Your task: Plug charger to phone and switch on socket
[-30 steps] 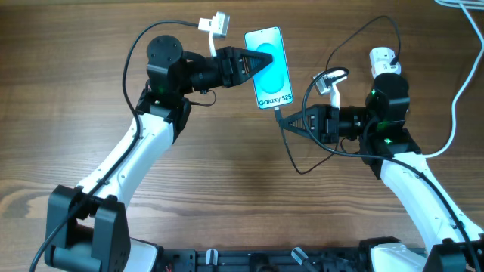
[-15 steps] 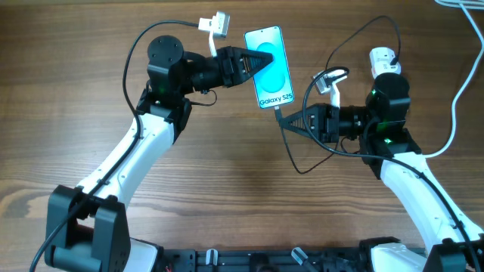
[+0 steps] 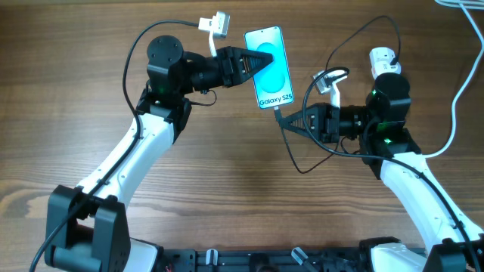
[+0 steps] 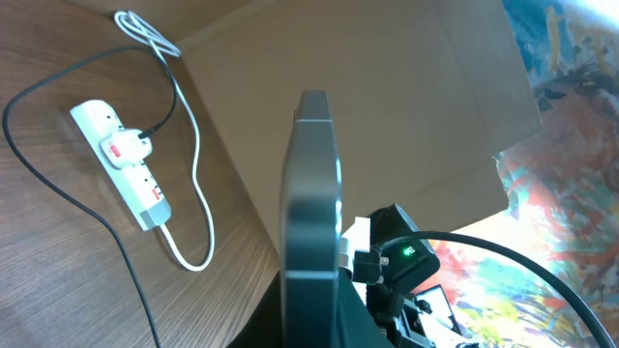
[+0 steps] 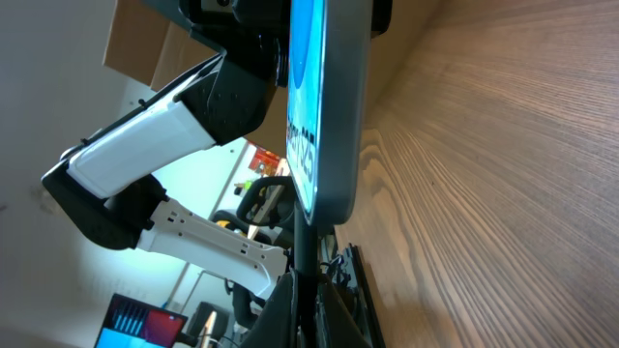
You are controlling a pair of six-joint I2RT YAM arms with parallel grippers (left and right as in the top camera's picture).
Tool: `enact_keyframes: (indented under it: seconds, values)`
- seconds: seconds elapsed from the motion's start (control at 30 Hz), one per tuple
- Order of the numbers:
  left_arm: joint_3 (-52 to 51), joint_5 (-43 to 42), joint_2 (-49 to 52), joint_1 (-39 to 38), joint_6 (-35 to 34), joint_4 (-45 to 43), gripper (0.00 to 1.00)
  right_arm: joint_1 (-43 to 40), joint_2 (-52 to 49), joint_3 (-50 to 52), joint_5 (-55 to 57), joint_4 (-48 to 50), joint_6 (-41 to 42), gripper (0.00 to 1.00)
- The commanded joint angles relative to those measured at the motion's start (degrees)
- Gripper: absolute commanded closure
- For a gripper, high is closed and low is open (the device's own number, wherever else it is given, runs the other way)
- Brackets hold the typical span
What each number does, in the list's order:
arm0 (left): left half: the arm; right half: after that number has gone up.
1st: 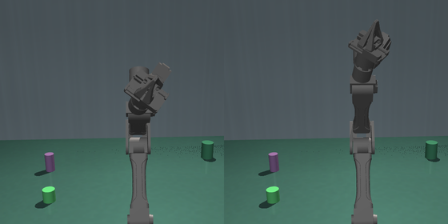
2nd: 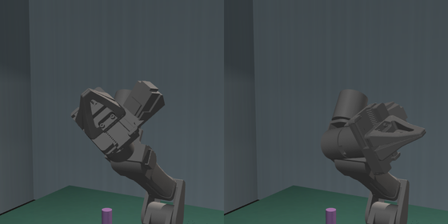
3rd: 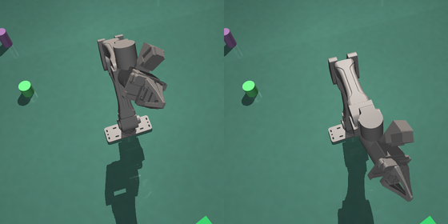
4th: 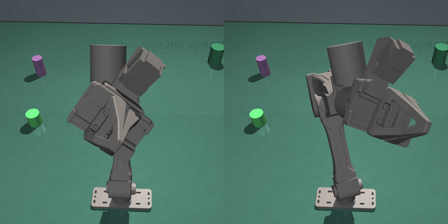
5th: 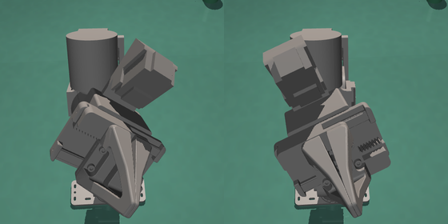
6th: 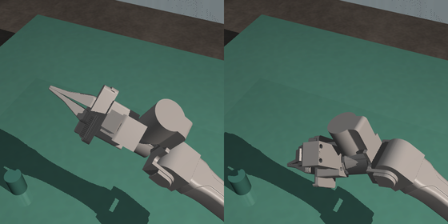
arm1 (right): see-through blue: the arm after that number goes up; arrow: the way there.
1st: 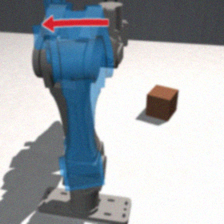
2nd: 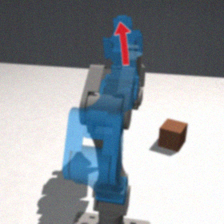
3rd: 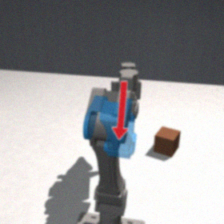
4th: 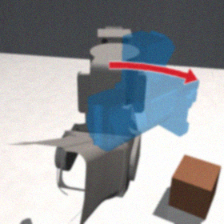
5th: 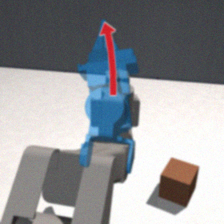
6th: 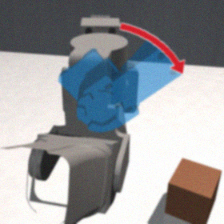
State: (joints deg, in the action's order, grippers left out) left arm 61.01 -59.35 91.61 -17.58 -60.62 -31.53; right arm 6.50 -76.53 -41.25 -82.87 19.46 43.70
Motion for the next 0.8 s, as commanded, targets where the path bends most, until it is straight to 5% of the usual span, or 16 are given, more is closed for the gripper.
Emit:
enact_keyframes:
  seconds: [0.0, 0.77]
  values:
    - [0.9, -4.7, -0.3, -0.9, 0.2, -0.2, 0.96, 0.2, -0.2, -0.3, 3.9, 0.9, 0.0, 0.96]
    - [0.9, -4.7, -0.3, 0.1, 0.2, -0.4, 0.96, -0.7, -0.2, -0.3, 8.1, 0.7, 3.0, 0.96]
